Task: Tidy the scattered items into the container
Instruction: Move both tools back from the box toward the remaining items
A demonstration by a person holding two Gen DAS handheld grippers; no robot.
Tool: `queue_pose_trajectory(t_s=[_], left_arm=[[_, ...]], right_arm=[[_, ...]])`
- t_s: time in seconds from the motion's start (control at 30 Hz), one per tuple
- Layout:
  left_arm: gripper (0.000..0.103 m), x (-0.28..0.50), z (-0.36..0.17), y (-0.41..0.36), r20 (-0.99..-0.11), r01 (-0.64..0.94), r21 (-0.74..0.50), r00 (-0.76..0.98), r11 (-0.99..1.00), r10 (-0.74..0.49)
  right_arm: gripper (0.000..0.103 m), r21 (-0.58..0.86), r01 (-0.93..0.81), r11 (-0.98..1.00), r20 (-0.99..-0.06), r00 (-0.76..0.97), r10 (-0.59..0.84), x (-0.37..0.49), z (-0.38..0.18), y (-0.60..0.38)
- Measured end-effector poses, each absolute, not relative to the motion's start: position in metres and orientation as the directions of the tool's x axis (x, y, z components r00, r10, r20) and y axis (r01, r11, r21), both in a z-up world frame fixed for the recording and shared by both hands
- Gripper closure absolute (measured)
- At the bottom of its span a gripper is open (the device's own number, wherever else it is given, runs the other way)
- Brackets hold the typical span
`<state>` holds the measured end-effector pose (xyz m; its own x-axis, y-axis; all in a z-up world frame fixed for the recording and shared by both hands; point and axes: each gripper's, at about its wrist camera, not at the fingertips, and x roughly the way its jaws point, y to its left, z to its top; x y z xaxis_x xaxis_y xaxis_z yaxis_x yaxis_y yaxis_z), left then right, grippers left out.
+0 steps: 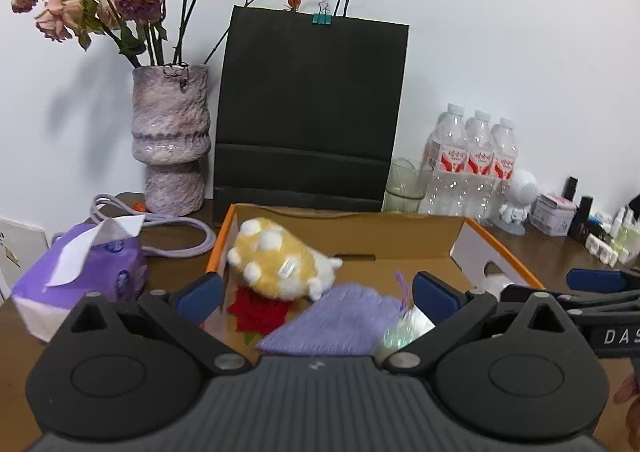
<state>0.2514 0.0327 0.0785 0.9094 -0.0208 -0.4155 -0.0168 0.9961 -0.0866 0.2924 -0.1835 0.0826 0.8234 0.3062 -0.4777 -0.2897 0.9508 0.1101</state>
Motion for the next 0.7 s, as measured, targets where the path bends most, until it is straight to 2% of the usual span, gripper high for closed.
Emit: queue_pose_trajectory(t_s=[0.37, 0.7], left_arm=[[0.000, 0.181, 0.043, 0.033, -0.499, 0.066, -0.010, 0.865, 0.998, -0.062], [0.000, 0.150, 0.016, 0.018, -0.570, 0.169, -0.029, 0.807, 0.985, -0.155]], right_arm=[[0.000, 0.008, -0.318, 0.948, -0.533, 0.801, 0.273, 0.226, 0.054, -0.196], [0.000, 0.054, -0.298, 0.953, -0.608, 0.747, 0.268, 0.184, 0.016, -0.208]])
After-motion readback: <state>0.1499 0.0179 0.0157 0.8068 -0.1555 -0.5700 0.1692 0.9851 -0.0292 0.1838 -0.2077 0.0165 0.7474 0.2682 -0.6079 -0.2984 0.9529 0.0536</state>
